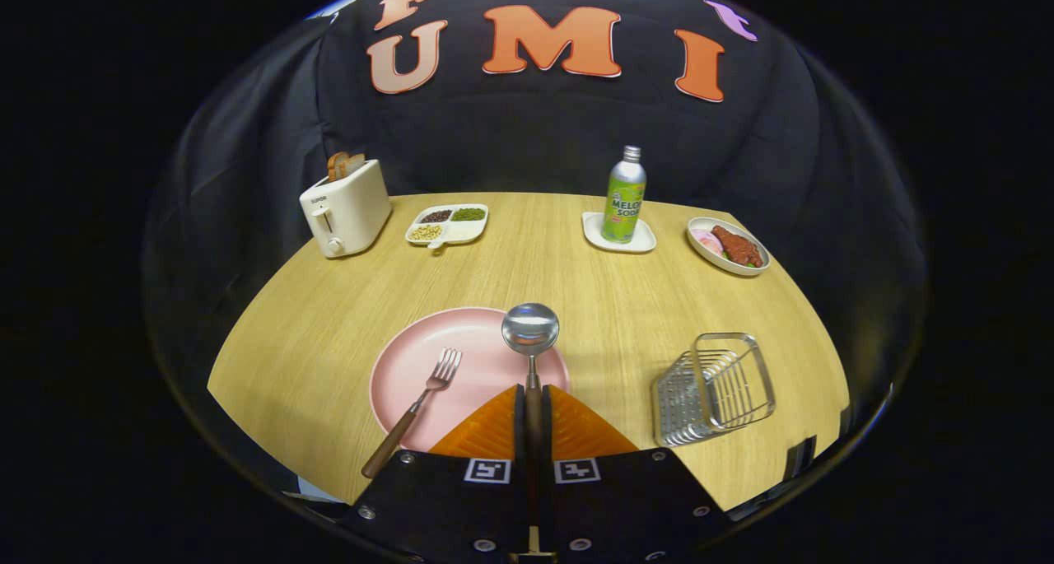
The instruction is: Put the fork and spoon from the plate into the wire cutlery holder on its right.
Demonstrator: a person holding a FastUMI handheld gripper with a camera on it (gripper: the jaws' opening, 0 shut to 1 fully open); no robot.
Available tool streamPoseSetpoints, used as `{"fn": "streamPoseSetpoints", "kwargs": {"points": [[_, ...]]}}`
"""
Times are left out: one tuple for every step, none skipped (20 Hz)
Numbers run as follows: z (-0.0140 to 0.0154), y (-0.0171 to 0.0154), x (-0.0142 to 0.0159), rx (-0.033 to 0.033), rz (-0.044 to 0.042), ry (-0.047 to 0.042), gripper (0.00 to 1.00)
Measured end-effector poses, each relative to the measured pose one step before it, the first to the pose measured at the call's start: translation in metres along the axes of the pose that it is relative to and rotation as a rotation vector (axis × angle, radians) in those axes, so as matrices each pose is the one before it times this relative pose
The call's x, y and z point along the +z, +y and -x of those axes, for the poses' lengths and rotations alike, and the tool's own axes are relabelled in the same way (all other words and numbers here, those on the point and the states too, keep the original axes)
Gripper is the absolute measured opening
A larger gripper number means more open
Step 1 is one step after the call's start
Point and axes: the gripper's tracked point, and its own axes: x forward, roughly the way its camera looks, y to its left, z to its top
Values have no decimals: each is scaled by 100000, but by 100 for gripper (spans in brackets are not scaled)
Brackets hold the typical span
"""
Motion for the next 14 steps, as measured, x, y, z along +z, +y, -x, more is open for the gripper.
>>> {"fn": "streamPoseSetpoints", "kwargs": {"points": [[582,-617,288,-446,-2709,613,5],[429,-477,407,183,-2740,159,5],[516,-663,178,-574,-1552,531,5],[452,-1029,-31,-1137,-308,726,5],[425,-881,-48,-1092,291,783,5],[403,-887,-76,-1137,241,813,5],[442,-721,-92,-734,-193,879,5],[354,-716,5,-466,139,560,5],[432,-870,-159,-1158,595,492,5],[384,-834,-68,-1371,844,679,5],[376,-749,-96,-722,754,898,5],[267,-472,-41,-384,-25,815,5],[201,-535,-31,-158,-329,953,5],[119,-571,-181,-551,205,1048,5]]}}
